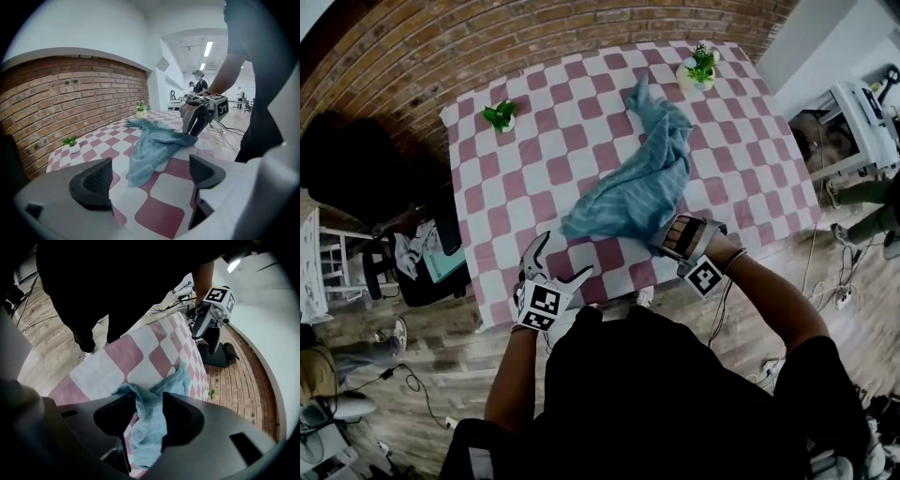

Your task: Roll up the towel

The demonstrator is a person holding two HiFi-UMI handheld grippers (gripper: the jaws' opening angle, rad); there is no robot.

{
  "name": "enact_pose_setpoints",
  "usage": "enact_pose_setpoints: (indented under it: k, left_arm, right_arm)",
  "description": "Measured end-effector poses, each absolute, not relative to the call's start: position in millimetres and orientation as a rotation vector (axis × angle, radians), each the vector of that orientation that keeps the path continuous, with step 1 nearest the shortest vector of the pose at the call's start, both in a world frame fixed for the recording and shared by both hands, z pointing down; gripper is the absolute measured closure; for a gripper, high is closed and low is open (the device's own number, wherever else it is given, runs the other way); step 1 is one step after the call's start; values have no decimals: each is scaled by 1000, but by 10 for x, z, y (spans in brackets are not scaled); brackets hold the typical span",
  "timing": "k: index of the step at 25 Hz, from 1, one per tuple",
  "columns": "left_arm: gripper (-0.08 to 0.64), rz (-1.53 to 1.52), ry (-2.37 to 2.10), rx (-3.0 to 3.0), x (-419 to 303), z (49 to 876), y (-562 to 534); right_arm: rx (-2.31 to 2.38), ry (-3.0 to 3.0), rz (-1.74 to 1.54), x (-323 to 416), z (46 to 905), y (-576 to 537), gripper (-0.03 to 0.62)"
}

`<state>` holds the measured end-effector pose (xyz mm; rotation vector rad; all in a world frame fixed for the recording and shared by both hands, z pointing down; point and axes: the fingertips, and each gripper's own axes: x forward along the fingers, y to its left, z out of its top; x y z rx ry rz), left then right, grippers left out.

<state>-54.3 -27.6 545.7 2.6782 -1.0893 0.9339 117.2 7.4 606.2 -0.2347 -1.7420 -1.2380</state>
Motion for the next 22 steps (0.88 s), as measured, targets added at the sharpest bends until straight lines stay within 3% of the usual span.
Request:
enact_pose_setpoints:
  k: [5, 22]
  left_arm:
    - [55, 932, -1131, 2632, -645, 5507, -229]
    - [60, 1063, -1043, 2710, -450, 5690, -256]
  right_arm:
    - [-240, -1786, -1207, 1124, 6040, 99, 584]
    - [661, -2427, -542, 760, 4213, -746, 588]
